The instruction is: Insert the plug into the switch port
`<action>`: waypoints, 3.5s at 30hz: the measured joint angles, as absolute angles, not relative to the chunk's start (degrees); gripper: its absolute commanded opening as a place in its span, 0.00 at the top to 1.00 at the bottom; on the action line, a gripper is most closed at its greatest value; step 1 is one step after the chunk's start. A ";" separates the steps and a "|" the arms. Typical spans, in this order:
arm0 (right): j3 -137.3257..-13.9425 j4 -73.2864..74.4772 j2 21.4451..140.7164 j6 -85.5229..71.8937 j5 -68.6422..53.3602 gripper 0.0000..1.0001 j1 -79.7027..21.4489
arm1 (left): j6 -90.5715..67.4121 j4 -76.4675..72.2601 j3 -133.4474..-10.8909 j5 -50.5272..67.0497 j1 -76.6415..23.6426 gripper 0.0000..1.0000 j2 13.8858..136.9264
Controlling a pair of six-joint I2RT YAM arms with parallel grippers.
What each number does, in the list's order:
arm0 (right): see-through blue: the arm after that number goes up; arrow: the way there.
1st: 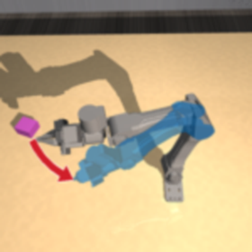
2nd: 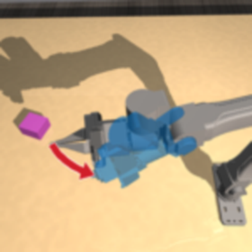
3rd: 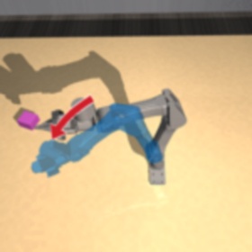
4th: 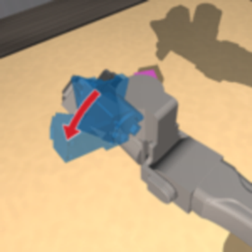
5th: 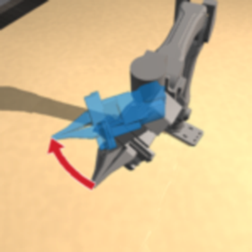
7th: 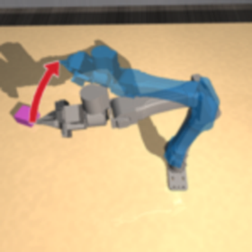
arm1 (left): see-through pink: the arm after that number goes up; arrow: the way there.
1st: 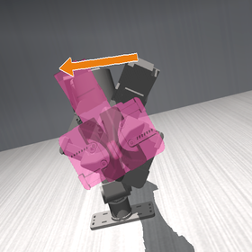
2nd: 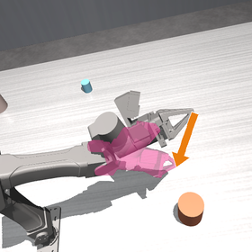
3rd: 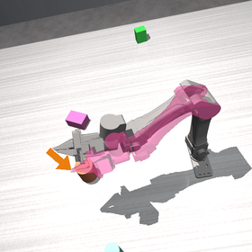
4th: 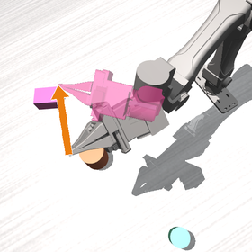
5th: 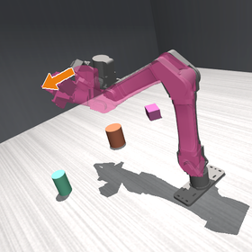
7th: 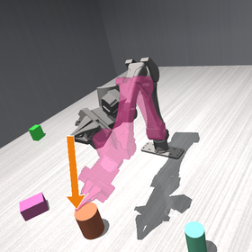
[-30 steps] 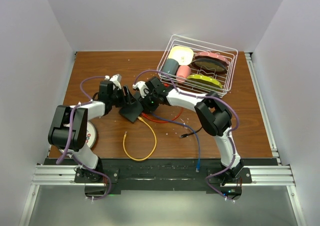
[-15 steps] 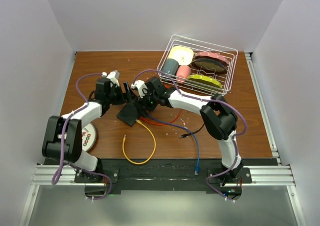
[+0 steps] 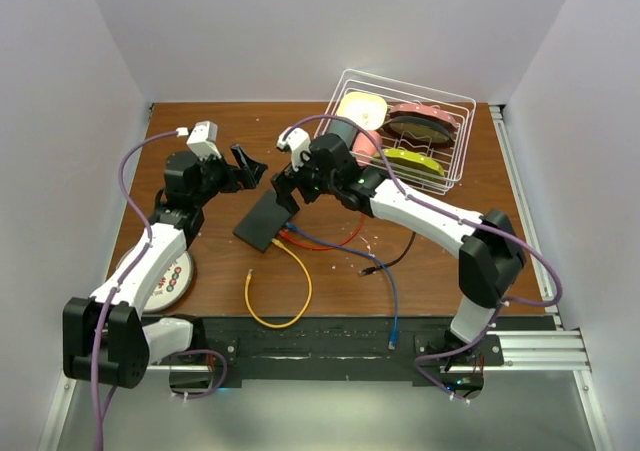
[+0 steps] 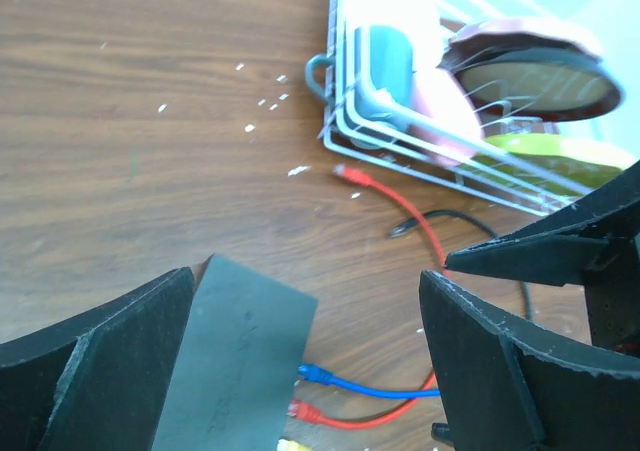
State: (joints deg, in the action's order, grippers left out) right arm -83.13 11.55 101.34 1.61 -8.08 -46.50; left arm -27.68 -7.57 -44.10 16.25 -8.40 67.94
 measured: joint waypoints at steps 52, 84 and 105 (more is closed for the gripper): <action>-42.70 19.64 78.74 -33.93 15.27 0.47 -24.69 | -30.00 -8.67 -40.45 21.28 -8.38 0.00 63.31; -35.64 12.99 79.20 -44.91 7.73 1.00 -25.63 | -31.09 -12.82 -37.58 26.17 -8.38 0.00 63.20; -37.89 9.56 64.16 -48.16 14.22 1.00 -26.35 | -32.45 -18.00 -36.62 34.17 -11.66 0.01 69.56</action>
State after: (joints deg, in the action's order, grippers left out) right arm -37.89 9.56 64.16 -48.16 14.22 -26.35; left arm -32.45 -18.00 -36.62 34.17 -11.66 69.56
